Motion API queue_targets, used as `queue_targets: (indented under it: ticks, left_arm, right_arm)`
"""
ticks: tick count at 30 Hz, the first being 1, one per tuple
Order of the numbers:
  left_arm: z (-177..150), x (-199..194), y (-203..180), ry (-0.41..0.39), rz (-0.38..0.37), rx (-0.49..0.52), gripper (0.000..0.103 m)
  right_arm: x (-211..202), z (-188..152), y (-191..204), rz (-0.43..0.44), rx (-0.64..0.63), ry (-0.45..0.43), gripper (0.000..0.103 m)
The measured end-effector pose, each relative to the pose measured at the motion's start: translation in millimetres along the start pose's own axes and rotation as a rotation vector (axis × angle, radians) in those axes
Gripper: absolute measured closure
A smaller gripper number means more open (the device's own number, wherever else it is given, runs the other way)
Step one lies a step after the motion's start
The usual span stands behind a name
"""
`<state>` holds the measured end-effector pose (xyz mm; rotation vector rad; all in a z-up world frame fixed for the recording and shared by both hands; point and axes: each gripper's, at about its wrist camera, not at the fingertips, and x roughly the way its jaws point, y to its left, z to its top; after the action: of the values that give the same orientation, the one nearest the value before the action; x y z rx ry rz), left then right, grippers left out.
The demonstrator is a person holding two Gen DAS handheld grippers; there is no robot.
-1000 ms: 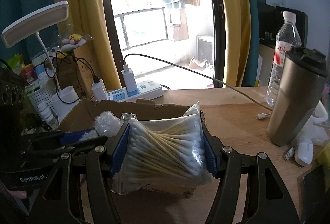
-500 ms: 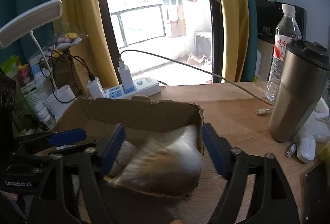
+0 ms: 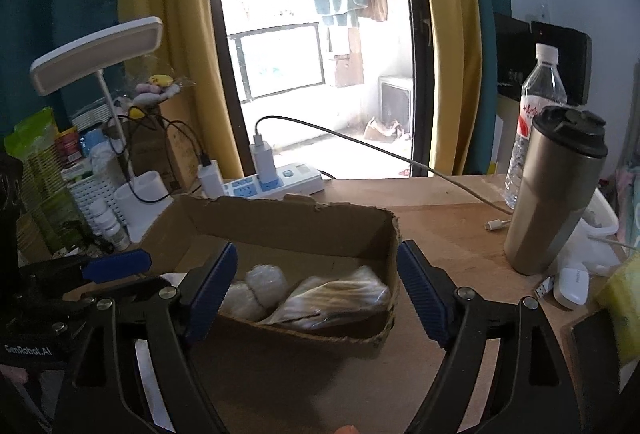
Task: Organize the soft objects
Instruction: 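Grasp the white paper towel with the right gripper and lift it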
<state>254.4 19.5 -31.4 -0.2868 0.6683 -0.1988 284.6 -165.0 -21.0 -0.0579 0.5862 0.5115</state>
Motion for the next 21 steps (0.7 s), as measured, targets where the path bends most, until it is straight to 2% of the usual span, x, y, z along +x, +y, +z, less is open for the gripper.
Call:
queue_targets:
  ticks: [6, 10, 21]
  left_arm:
    - [-6, -24, -4, -0.038, 0.020, 0.013, 0.038]
    - [-12, -41, -2, -0.060, 0.029, 0.006, 0.033]
    - [-32, -76, 10, -0.096, 0.058, -0.021, 0.031]
  right_arm:
    - [-23, -4, 11, -0.007, -0.018, -0.012, 0.019]
    - [-35, -7, 16, -0.013, -0.023, -0.016, 0.019]
    - [-57, -22, 34, -0.014, -0.043, -0.004, 0.019]
